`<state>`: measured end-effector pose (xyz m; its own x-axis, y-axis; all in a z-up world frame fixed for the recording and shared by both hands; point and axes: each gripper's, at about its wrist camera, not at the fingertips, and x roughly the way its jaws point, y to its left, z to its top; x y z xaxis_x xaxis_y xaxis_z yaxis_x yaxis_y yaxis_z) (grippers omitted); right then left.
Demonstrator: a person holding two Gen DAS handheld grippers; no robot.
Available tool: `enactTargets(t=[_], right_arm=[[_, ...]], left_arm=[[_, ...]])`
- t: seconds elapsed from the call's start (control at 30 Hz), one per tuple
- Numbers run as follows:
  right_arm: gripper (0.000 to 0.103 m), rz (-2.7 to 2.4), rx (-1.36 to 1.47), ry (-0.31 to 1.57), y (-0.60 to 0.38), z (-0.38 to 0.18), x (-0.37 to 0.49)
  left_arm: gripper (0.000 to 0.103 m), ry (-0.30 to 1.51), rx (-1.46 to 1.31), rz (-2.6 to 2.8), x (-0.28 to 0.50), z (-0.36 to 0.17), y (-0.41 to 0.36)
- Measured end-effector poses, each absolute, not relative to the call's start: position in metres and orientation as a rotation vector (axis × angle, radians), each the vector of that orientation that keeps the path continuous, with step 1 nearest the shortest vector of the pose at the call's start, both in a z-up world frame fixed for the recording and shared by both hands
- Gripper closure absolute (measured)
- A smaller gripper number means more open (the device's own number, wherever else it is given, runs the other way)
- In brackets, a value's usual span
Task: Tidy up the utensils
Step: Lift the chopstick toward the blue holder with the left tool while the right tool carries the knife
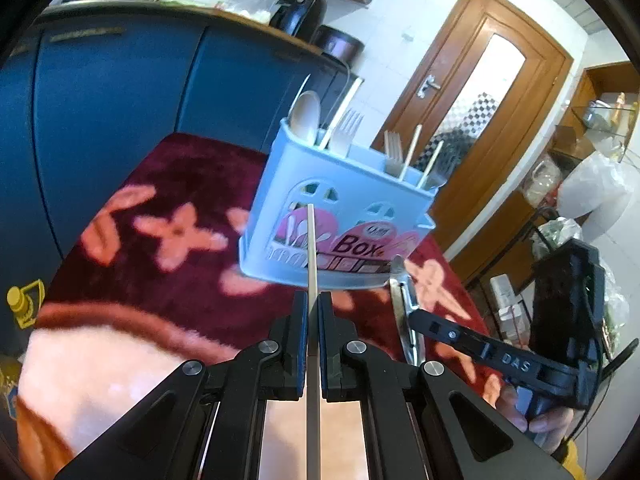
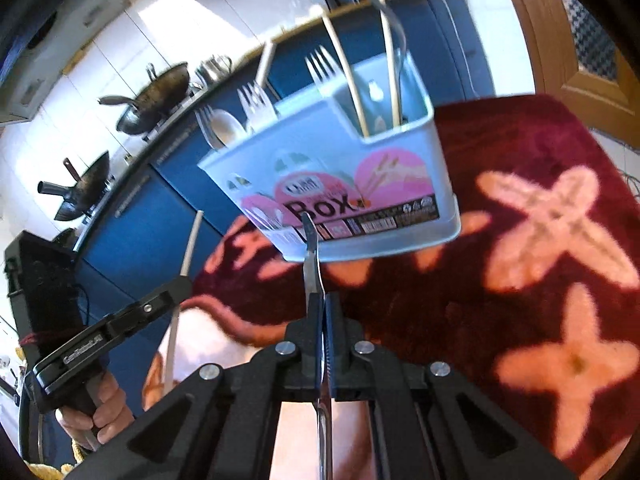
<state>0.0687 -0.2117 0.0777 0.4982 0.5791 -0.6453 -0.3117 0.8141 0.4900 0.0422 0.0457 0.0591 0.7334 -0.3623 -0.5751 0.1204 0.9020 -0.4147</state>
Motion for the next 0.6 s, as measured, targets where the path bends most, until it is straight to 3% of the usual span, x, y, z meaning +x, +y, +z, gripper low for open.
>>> enactTargets(t=[0.6], right_arm=[[0.100,0.463,0.255,0.591,-0.226,0.146,0.024]], left_arm=[[0.099,0.573,-0.337,-0.299,0.031,0.107,0.040]])
